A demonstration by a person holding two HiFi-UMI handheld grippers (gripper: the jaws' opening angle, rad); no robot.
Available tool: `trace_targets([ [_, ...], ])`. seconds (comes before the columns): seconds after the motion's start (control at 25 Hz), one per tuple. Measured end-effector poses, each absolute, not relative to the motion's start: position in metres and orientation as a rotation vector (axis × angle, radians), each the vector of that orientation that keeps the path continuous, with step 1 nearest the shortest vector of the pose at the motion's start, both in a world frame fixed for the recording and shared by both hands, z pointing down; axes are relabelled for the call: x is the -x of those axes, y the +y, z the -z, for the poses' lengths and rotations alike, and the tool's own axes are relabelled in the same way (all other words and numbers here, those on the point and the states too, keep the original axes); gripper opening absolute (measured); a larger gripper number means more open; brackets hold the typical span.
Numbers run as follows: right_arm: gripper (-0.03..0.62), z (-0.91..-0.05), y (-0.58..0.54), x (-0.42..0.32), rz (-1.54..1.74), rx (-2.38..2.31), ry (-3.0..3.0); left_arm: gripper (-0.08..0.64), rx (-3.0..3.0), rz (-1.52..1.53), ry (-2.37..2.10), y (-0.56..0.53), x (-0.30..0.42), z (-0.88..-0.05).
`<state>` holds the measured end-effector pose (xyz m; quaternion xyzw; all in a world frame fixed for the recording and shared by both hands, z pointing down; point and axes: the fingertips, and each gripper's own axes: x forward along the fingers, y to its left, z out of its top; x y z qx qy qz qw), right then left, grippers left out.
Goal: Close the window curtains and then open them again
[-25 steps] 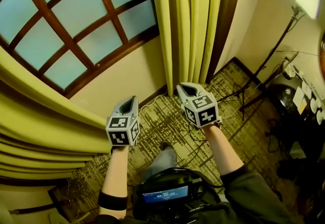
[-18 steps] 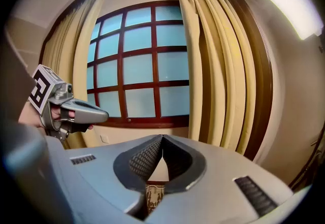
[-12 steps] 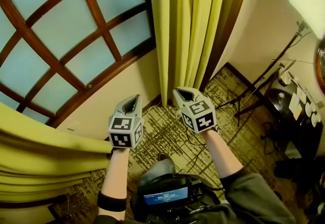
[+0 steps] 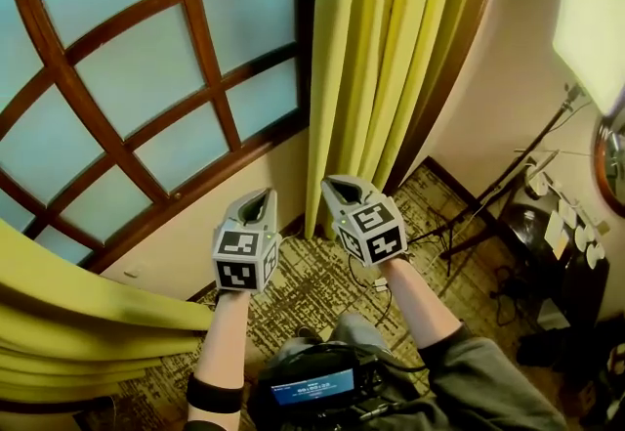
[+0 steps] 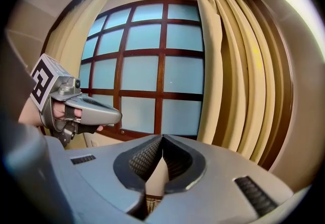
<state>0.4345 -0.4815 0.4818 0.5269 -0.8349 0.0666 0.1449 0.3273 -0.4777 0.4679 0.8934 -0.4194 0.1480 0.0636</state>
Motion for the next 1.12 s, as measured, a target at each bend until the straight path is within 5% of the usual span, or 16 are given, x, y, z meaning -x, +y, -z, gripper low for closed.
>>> trace_targets([
  [0.64,0.066,-0.309,-0.594,-0.478,0.291,-1.736,-2.447,-0.011,-2.857,-0.331,-1.388,-0.552,-0.370,-0.364],
  [0.96,0.242,-0.224,-0.651,-0.520,0.507,-1.853,-2.476,-0.011,-2.882,-0.276,-1.470,-0.594,-0.401,-0.303],
  [1.12,0.406,-0.176,-0.671,-0.531,0.574,-1.892,-2.471,-0.011,-2.913,-0.278,-1.521,-0.616,-0.417,-0.276],
])
